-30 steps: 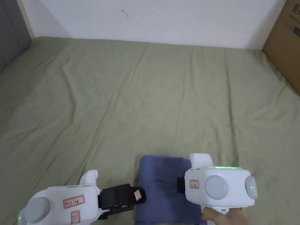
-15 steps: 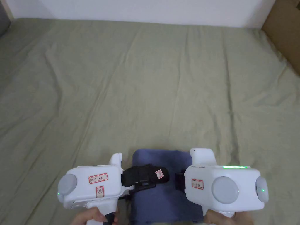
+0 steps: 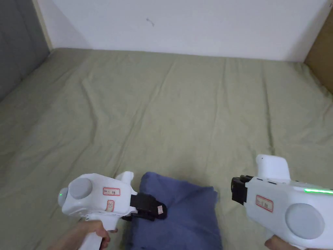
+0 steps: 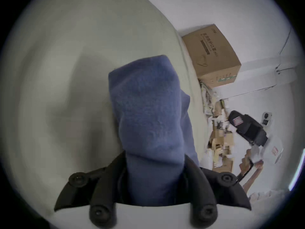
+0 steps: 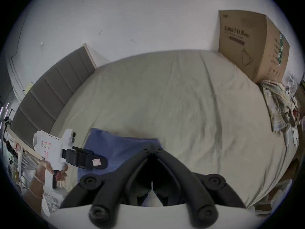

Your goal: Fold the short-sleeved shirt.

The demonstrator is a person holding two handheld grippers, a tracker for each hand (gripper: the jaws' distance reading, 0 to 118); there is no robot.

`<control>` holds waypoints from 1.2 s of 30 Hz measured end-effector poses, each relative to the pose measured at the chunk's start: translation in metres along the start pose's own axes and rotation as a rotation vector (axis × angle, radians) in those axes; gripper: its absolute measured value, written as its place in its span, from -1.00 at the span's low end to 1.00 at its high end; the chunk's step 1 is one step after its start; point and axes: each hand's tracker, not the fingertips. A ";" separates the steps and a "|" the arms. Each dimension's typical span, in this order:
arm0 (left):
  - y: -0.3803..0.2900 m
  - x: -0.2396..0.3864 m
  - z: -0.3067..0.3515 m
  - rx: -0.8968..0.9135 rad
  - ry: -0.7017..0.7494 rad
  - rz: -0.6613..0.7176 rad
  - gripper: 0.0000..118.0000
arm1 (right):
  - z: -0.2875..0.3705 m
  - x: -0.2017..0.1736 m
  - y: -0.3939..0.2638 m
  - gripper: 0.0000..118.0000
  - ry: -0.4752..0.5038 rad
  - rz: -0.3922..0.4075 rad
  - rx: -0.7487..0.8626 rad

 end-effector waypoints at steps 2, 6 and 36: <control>0.004 -0.011 0.033 0.012 0.108 -0.014 -0.59 | 0.008 -0.007 0.000 -0.99 -0.039 0.034 0.047; 0.016 -0.033 0.099 0.007 0.417 -0.093 -0.59 | 0.012 -0.025 -0.001 -0.99 -0.036 0.066 0.070; -0.017 -0.007 0.178 0.224 0.901 -0.188 -0.59 | 0.013 -0.048 -0.017 -0.99 0.004 0.121 0.077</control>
